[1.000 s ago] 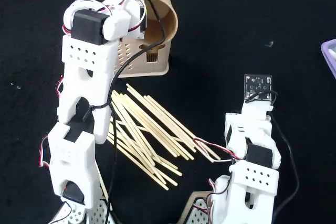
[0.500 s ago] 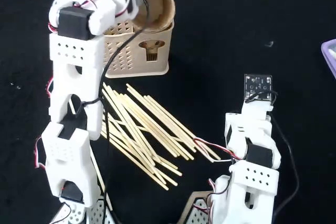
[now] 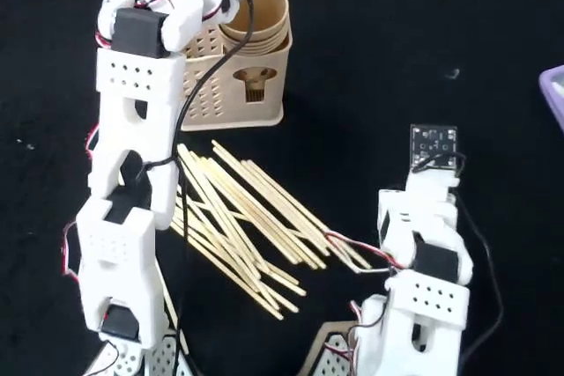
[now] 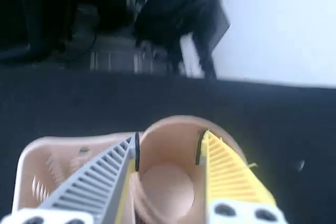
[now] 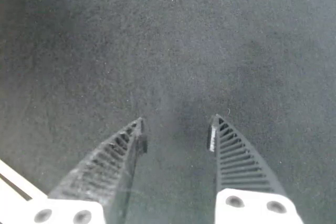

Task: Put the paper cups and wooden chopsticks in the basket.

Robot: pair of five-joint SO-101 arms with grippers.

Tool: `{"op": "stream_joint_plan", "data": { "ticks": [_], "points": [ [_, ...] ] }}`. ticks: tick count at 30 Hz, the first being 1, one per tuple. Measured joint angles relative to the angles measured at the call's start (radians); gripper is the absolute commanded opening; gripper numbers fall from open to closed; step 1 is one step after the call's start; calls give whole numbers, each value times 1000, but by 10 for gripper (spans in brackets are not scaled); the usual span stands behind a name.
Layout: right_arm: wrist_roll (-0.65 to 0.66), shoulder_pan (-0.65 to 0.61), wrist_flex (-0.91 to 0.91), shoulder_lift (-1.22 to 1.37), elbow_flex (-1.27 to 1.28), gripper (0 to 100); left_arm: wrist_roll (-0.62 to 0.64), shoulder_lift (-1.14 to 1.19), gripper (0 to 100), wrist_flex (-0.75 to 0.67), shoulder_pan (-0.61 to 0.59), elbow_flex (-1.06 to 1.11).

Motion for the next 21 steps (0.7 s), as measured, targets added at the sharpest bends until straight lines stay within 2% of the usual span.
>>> {"op": "stream_joint_plan", "data": {
  "ticks": [5,10,21],
  "points": [
    [0,0,0,0,0,197,0,-2,205,167,0,-34],
    [0,0,0,0,0,197,3,-11,202,270,5,-40],
    [0,0,0,0,0,197,-44,66,202,287,51,-40]
  ]
}}
